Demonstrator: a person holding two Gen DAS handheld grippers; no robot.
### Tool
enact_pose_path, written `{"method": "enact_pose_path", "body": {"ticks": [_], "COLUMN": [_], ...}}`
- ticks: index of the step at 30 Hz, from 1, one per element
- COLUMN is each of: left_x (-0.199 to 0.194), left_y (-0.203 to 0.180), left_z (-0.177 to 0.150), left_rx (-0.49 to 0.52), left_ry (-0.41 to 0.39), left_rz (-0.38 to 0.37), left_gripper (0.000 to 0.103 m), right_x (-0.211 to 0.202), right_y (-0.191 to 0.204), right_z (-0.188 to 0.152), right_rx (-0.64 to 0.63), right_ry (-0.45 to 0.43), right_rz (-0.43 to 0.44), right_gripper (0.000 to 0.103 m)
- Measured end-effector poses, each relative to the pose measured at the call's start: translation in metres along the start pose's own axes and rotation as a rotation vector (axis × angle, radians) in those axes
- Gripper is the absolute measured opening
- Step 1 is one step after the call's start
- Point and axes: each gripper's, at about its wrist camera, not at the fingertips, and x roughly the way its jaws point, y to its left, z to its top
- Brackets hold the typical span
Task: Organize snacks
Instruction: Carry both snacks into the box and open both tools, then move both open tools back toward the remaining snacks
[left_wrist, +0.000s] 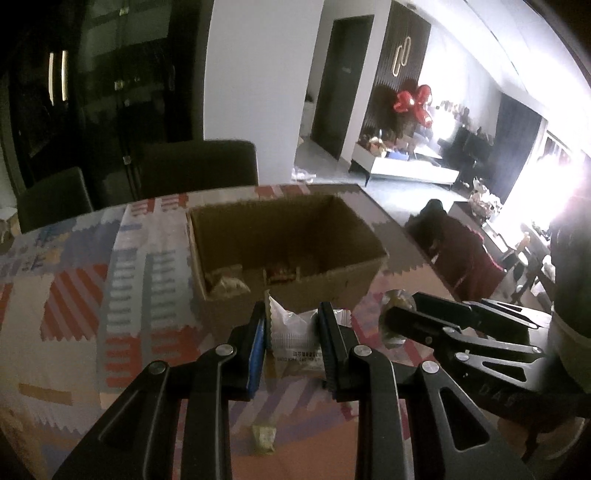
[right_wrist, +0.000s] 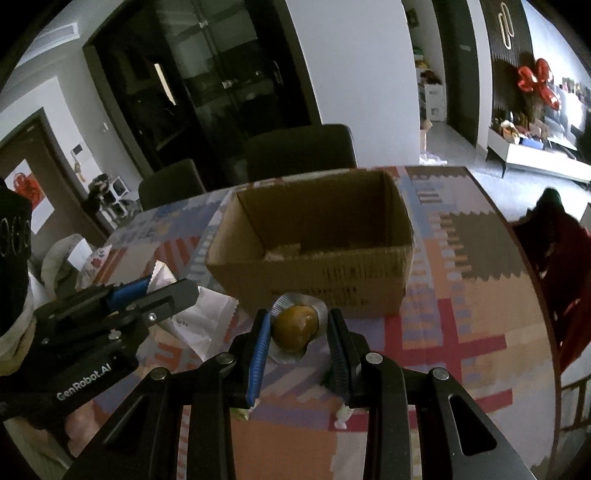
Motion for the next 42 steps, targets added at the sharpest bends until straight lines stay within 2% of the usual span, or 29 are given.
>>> {"method": "enact_pose_path", "body": {"ticks": [11, 22, 32, 34, 36, 37, 38, 42], "left_x": [0.009, 0.043, 0.085, 0.090, 0.094, 0.095, 0.095, 0.089], "left_y": [0.011, 0.026, 0.035, 0.036, 0.036, 0.037, 0.038, 0.041], "left_z": [0.036, 0.068, 0.077, 0.078, 0.077, 0.077, 0.077, 0.075], "left_rx": [-0.011, -0.028, -0.040, -0.039, -0.037, -0.039, -0.041, -0.043], "left_ry": [-0.038, -0.015, 0.049, 0.053, 0.063, 0.064, 0.063, 0.063], "left_rz": [0.039, 0.066, 0.103, 0.115, 0.135, 0.147, 0.164, 0.186], "left_gripper": [0.027, 0.027, 0.028, 0.032, 0.056, 0.059, 0.059, 0.061], "right_x": [0.001, 0.038, 0.074, 0.079, 0.083, 0.085, 0.086, 0.081], "right_y": [0.002, -0.007, -0.022, -0.025, -0.026, -0.026, -0.028, -0.030], "right_z": [0.047, 0.077, 0.091, 0.092, 0.092, 0.093, 0.092, 0.090], "right_rx": [-0.048, -0.073, -0.073, -0.064, -0.062, -0.058, -0.050, -0.049], "right_ry": [-0.061, -0.015, 0.032, 0.039, 0.046, 0.057, 0.064, 0.040], "right_rz": [0.005, -0.003, -0.041, -0.049, -0.063, -0.075, -0.082, -0.116], "right_gripper": [0.033, 0.033, 0.033, 0.033, 0.034, 0.040, 0.053, 0.056]}}
